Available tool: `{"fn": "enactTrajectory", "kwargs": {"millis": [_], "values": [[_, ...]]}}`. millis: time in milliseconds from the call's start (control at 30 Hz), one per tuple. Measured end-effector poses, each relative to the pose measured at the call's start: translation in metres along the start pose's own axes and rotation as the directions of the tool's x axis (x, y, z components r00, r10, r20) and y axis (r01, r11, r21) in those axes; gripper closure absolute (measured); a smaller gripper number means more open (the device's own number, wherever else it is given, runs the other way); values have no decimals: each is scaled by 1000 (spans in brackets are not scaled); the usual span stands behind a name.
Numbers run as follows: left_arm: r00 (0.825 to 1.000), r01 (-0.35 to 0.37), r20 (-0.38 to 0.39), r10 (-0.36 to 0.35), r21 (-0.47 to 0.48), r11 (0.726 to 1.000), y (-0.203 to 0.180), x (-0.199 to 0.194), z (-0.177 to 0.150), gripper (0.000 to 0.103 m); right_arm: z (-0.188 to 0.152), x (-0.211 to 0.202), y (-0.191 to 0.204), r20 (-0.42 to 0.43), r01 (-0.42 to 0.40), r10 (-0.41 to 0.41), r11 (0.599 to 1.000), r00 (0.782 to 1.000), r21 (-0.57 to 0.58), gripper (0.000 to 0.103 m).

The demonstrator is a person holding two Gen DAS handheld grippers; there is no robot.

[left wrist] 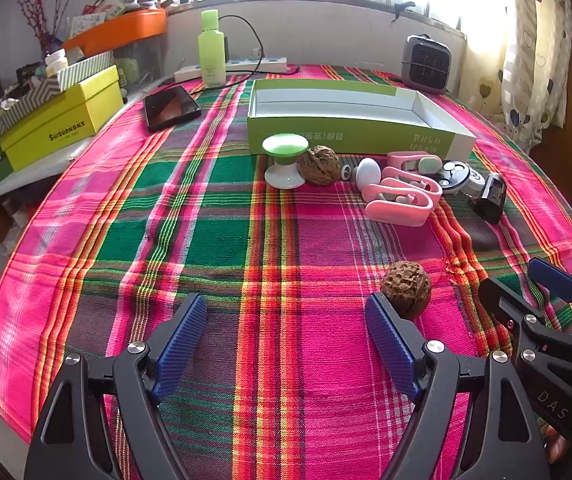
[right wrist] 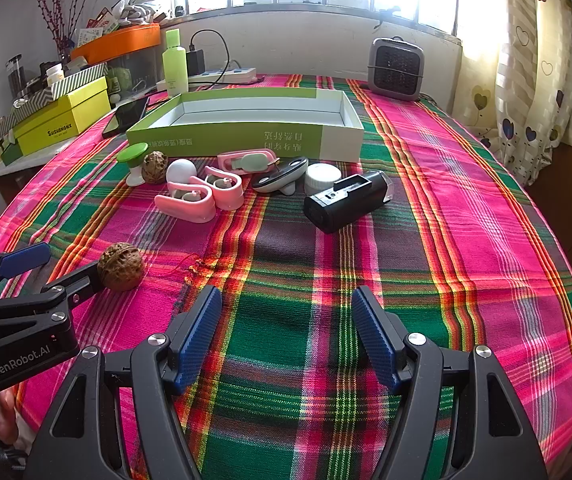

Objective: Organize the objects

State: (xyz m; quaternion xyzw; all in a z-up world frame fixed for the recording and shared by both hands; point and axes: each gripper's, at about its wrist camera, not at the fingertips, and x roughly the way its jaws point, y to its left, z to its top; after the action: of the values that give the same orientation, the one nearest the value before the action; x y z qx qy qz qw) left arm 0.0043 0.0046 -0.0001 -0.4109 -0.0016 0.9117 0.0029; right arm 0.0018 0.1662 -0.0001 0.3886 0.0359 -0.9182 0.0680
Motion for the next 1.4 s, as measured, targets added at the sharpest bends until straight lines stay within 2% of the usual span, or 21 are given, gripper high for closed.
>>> {"fn": "enactTrajectory", "kwargs": {"millis": [733,933,1067,1300,1400], "values": [[1000,26,-10,-25,16,1000,5,-2,0,22,4,-1,-3,-19,-29,28,1000,999,-13,35],[993,115,-8,-115,5,993,6,-8,-1,23,10,-2,-29,-26,-69,71,994,997,88,35],[987,160,-2,-160,2,987,3,-11,-2,23,18,-4,-36,1,-63,64,994,998,89,35],[979,202,8,-202,54,978,-10,-14,0,23,35,-2,-47,29,-82,79,988,996,129,35],[981,195,-19,-194,67,978,-15,-9,3,30,41,3,-49,27,-97,94,984,995,151,35]]}}
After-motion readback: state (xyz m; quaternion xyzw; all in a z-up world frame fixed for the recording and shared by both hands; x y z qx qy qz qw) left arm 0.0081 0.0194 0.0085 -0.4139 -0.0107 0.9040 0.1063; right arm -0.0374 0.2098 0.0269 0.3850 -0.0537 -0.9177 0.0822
